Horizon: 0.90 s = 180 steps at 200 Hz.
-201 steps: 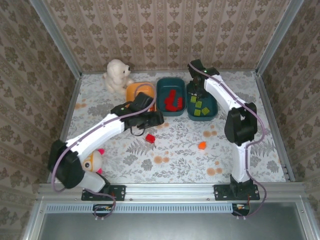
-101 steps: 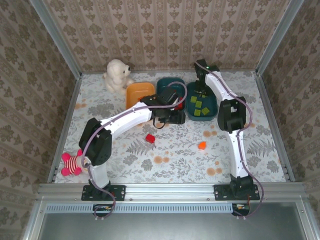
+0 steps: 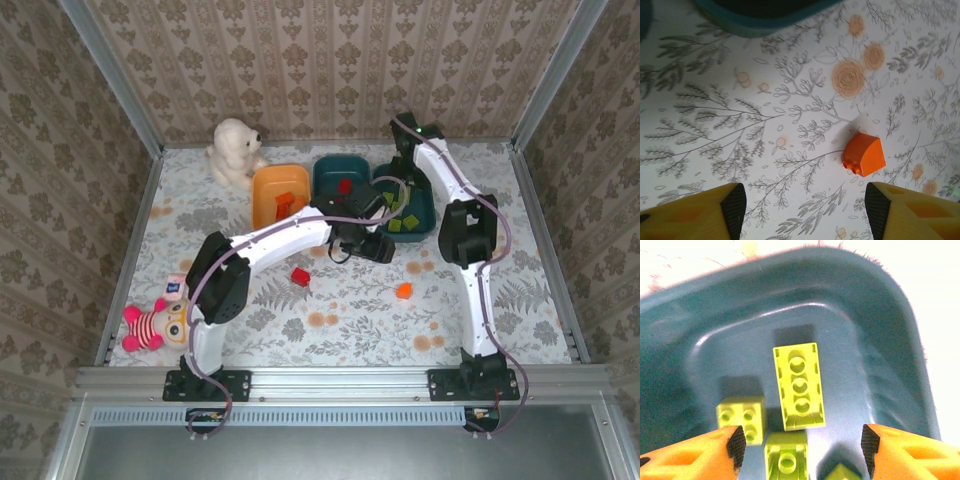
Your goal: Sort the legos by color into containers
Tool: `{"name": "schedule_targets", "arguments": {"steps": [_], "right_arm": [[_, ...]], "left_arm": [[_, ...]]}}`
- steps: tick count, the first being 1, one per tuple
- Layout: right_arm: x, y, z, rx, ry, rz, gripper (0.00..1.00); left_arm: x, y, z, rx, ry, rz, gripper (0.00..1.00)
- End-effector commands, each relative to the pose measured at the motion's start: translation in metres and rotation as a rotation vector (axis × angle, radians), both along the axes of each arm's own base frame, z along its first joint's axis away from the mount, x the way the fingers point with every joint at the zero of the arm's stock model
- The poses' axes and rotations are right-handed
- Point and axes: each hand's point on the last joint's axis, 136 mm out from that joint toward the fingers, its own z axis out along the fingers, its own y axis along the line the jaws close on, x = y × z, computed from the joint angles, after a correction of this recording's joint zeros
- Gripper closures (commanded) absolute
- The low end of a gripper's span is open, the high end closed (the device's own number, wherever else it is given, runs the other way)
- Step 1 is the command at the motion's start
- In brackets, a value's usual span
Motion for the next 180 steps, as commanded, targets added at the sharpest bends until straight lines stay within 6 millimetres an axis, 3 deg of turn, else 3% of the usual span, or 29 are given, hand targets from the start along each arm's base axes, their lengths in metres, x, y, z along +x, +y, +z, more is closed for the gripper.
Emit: {"name": "schedule_targets", "arguments": {"steps": [1,20,38,70,97,135,180], "right_arm": [[-0.015,-0.012,0.113,0.018,-0.225,-0.041,0.34],[-0.045,-0.024,0.151,0.018,-0.313,-0.09,0.34],[-0.086,-0.038,0.181,0.017,-0.408,-0.148,0.32],[-0.166,-0.056,0.211,0.049,-0.544,-0.195,0.25],[-0.214,-0.062,0.216,0.076,-0.555,-0.194,0.24],[-0.248,-0.063,0.213,0.097,-0.535,-0.172,0.23],[-0.258,-0.057,0.209,0.126,-0.514,-0.138,0.24]], "left_arm": [[-0.014,-0.011,0.001,0.016,-0.018,-0.119,0.32],[-0.028,-0.023,-0.005,0.037,-0.024,-0.187,0.31],[-0.041,-0.035,-0.012,0.055,-0.02,-0.238,0.3],[-0.056,-0.05,-0.028,0.087,0.009,-0.266,0.26],[-0.067,-0.06,-0.043,0.14,0.019,-0.275,0.25],[-0.072,-0.071,-0.062,0.191,0.005,-0.255,0.24],[-0.067,-0.071,-0.086,0.274,-0.027,-0.242,0.26]]}}
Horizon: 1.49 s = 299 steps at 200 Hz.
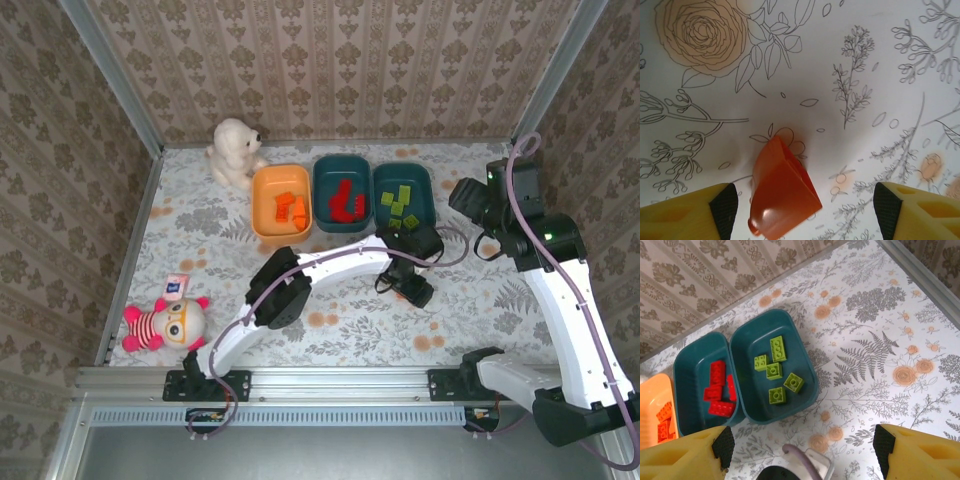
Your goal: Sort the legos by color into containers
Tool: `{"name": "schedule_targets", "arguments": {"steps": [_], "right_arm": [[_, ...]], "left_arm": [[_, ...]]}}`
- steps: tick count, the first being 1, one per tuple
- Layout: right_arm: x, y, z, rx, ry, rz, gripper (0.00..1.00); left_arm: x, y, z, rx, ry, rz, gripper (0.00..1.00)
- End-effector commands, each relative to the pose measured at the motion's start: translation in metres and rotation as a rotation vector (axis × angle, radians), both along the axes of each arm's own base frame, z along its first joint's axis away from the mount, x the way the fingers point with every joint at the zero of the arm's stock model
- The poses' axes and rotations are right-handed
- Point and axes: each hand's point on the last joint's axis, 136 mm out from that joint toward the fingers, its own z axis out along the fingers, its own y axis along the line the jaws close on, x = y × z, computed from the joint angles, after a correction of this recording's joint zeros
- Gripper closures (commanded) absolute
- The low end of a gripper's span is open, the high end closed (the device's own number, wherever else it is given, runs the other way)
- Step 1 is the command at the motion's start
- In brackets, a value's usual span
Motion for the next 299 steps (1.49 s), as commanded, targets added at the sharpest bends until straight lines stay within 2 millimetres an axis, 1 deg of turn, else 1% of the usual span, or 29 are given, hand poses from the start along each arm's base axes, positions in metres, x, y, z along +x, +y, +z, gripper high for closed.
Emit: {"name": "schedule_targets", "arguments": {"steps": [1,21,33,51,58,68,81,92,110,118,132,143,154,171,177,192,208,229,246,258,267,282,291,296,299], "right_arm": [[-0.012,0.004,-0.007,0.019,0.034,0.026,0.24],[-0.012,0.006,-0.007,0.015,0.037,0.044,0.24],[-0.013,0.006,-0.007,0.014,0.036,0.051,0.24],[-0.013,0.007,-0.008,0.011,0.041,0.058,0.24],[-0.012,0.007,-0.008,0.011,0.039,0.061,0.24],[-0.012,0.008,-0.008,0.013,0.04,0.064,0.24],[-0.01,0.01,-0.008,0.016,0.041,0.072,0.24],[-0.009,0.012,-0.008,0.023,0.041,0.084,0.25],[-0.01,0.017,-0.007,0.031,0.042,0.111,0.25],[-0.011,0.02,-0.005,0.036,0.038,0.133,0.25],[-0.014,0.027,-0.005,0.055,0.03,0.179,0.25],[-0.015,0.036,0.0,0.086,0.0,0.224,0.25],[-0.016,0.049,0.005,0.129,-0.044,0.287,0.26],[-0.014,0.068,0.011,0.199,-0.097,0.378,0.28],[-0.013,0.076,0.009,0.219,-0.1,0.409,0.28],[-0.006,0.097,-0.005,0.264,-0.086,0.493,0.3],[0.002,0.127,-0.019,0.291,-0.055,0.595,0.31],[0.006,0.175,-0.033,0.272,-0.002,0.741,0.3],[0.005,0.213,-0.041,0.307,0.032,0.839,0.3],[0.006,0.233,-0.047,0.358,0.056,0.888,0.3],[0.007,0.242,-0.053,0.376,0.084,0.908,0.3],[0.009,0.252,-0.061,0.381,0.127,0.937,0.3],[0.011,0.255,-0.063,0.378,0.144,0.948,0.3],[0.012,0.256,-0.065,0.376,0.151,0.95,0.3],[0.012,0.256,-0.065,0.375,0.154,0.952,0.3]], "left_arm": [[0.005,0.006,-0.01,0.068,-0.034,0.027,0.27],[0.01,0.007,-0.017,0.095,-0.052,0.042,0.31],[0.011,0.006,-0.018,0.104,-0.06,0.045,0.36],[0.012,0.005,-0.02,0.114,-0.075,0.044,0.47],[0.013,0.005,-0.02,0.118,-0.081,0.043,0.54],[0.013,0.006,-0.019,0.123,-0.09,0.044,0.62],[0.016,0.008,-0.015,0.13,-0.109,0.048,0.66],[0.021,0.01,-0.009,0.127,-0.13,0.053,0.68],[0.032,0.014,0.011,0.109,-0.161,0.083,0.7],[0.039,0.017,0.023,0.095,-0.175,0.106,0.7],[0.058,0.028,0.048,0.067,-0.2,0.159,0.7],[0.074,0.04,0.069,0.044,-0.222,0.209,0.71],[0.092,0.055,0.088,0.02,-0.241,0.258,0.71],[0.121,0.085,0.111,-0.001,-0.269,0.342,0.71],[0.132,0.096,0.115,-0.002,-0.272,0.372,0.71],[0.159,0.127,0.124,0.001,-0.288,0.441,0.71],[0.189,0.161,0.128,0.018,-0.308,0.506,0.71],[0.228,0.201,0.129,0.031,-0.332,0.586,0.71],[0.258,0.229,0.126,0.034,-0.338,0.657,0.7],[0.278,0.246,0.121,0.034,-0.337,0.704,0.7],[0.292,0.256,0.117,0.034,-0.337,0.734,0.69],[0.314,0.268,0.109,0.024,-0.343,0.767,0.67],[0.326,0.272,0.102,0.011,-0.348,0.78,0.67],[0.329,0.269,0.1,0.001,-0.347,0.777,0.66],[0.337,0.28,0.097,0.001,-0.347,0.8,0.66]]}}
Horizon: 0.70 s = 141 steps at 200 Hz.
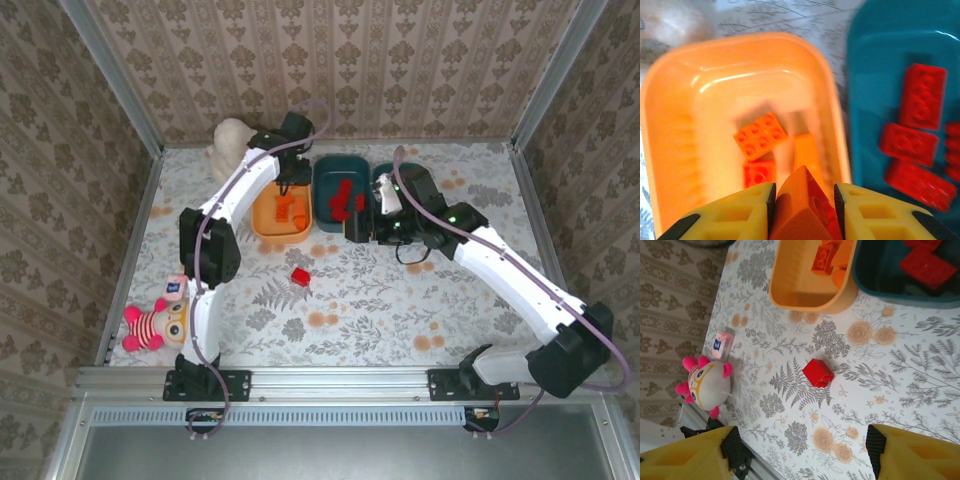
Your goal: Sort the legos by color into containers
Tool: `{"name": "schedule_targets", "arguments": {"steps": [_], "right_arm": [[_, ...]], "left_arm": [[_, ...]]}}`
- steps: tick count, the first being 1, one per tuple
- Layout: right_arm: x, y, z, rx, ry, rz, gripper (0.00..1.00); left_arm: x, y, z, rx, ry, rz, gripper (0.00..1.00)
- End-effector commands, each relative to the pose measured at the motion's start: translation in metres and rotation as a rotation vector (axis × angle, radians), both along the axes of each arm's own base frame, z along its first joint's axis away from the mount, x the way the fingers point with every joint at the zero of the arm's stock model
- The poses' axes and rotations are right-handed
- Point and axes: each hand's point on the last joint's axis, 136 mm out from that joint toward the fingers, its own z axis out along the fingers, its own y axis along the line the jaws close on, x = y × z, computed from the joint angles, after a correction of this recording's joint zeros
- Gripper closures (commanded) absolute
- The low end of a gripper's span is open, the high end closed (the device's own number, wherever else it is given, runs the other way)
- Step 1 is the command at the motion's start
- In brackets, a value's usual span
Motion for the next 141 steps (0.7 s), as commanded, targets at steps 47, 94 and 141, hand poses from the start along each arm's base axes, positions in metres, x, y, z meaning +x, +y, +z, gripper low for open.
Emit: {"name": "schedule_targets", "arguments": {"steps": [47,94,141], "right_arm": [[0.011,0.023,0.01,0.05,0.023,0.066,0.3],[0.012,0.022,0.004,0.029,0.039,0.059,0.3],[0.009,0.038,0.01,0.047,0.01,0.138,0.3]], "left_arm": [[0.066,0.03,-0.043,-0.076,-0.013,0.093,0.65],[0.069,0.03,-0.07,-0.109,0.033,0.106,0.59],[0.07,0.037,-0.078,-0.142,0.059,0.124,0.49]]}}
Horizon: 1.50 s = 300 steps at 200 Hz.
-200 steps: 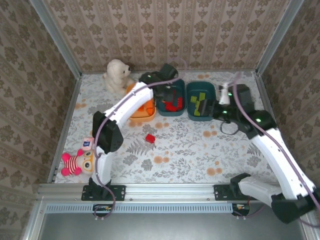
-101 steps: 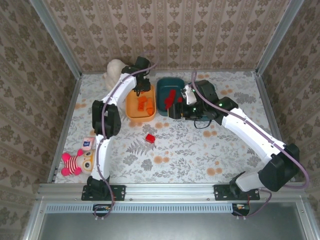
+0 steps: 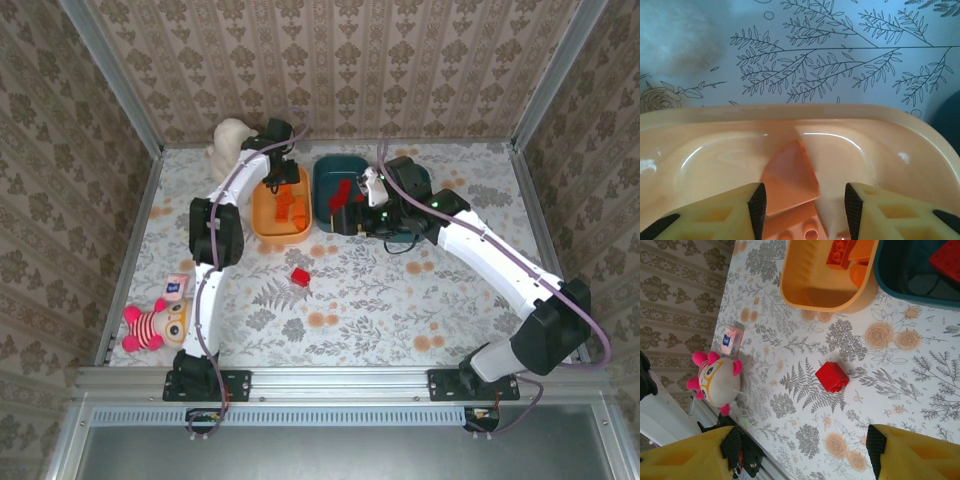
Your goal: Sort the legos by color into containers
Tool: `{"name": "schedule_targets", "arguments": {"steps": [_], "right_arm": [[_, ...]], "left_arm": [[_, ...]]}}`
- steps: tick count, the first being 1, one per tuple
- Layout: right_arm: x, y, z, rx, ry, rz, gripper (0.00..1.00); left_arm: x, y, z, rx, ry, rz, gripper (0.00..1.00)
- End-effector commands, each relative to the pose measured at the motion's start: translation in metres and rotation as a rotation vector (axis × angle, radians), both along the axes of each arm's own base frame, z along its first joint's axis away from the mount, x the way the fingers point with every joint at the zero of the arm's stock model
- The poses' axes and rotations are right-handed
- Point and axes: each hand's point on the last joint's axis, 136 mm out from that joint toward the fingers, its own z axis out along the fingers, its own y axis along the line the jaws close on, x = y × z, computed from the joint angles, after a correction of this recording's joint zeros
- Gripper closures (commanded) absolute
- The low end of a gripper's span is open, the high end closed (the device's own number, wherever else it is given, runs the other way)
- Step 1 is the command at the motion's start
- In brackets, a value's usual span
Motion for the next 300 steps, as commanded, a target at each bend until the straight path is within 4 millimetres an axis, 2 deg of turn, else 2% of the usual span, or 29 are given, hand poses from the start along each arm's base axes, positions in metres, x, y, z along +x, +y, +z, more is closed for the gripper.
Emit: {"name": "schedule_targets", "arguments": {"steps": [1,26,36,56,76,100,123,150,183,203,227,258,300], "right_arm": [[-0.006,0.016,0.013,0.024,-0.037,0.089,0.3],[-0.013,0.032,0.016,0.004,-0.132,0.173,0.27],[-0.015,0.037,0.014,-0.008,-0.169,0.201,0.26],[-0.018,0.049,0.005,-0.038,-0.256,0.259,0.25],[-0.017,0.057,-0.014,-0.119,-0.345,0.308,0.23],[-0.017,0.071,-0.044,-0.223,-0.379,0.397,0.22],[-0.016,0.087,-0.078,-0.309,-0.339,0.467,0.19],[-0.023,0.1,-0.112,-0.413,-0.21,0.529,0.18],[-0.034,0.108,-0.151,-0.549,-0.154,0.569,0.15],[-0.032,0.106,-0.173,-0.629,-0.096,0.567,0.15],[-0.026,0.099,-0.196,-0.745,-0.06,0.555,0.17],[-0.015,0.1,-0.206,-0.802,-0.095,0.538,0.17],[-0.012,0.108,-0.216,-0.795,-0.08,0.538,0.26]], "left_arm": [[0.007,0.007,-0.002,-0.039,0.006,0.024,0.49],[0.005,0.007,0.011,-0.052,-0.001,0.022,0.45],[0.003,0.005,0.022,-0.058,-0.015,0.018,0.43],[-0.002,0.003,0.047,-0.069,-0.044,0.018,0.41],[-0.013,0.006,0.078,-0.087,-0.077,0.042,0.39],[-0.041,0.019,0.113,-0.14,-0.105,0.117,0.37],[-0.081,0.039,0.132,-0.193,-0.095,0.206,0.34],[-0.137,0.068,0.129,-0.214,-0.072,0.265,0.32],[-0.214,0.103,0.09,-0.196,0.026,0.356,0.31],[-0.253,0.113,0.073,-0.231,0.053,0.404,0.29],[-0.289,0.118,0.055,-0.244,0.101,0.419,0.29],[-0.312,0.124,0.05,-0.232,0.117,0.419,0.29],[-0.313,0.122,0.051,-0.244,0.12,0.404,0.29]]}}
